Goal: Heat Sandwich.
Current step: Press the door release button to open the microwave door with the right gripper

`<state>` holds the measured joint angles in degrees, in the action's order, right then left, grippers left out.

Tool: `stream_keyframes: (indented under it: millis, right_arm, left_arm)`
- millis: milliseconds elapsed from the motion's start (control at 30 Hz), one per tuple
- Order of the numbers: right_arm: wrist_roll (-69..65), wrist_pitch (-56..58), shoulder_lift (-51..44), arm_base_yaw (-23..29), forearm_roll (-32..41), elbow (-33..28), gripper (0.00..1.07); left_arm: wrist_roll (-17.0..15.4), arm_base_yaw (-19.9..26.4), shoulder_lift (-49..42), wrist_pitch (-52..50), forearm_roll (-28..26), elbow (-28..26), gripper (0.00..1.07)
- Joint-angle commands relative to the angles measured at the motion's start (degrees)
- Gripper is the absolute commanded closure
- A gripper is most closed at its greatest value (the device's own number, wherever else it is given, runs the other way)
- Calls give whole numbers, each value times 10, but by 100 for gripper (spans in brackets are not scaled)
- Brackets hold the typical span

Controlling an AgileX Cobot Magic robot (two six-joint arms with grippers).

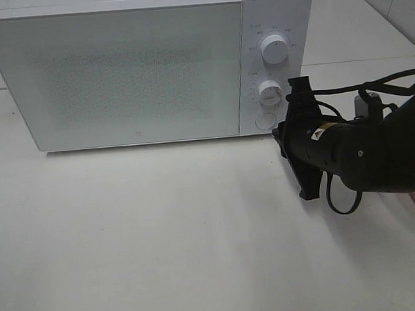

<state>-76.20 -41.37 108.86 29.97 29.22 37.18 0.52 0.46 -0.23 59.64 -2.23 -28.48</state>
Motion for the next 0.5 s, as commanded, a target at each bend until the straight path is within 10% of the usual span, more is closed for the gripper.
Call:
stream_keyframes:
  millis: [33,500]
  right_arm:
    - [-4,3,17,3,-1,26,107]
    - [-3,-8,71,-3,32,83,107]
  left_arm:
    - [1,1,-15,-3,-2,1,10]
    - [1,1,-15,-3,-2,1,10]
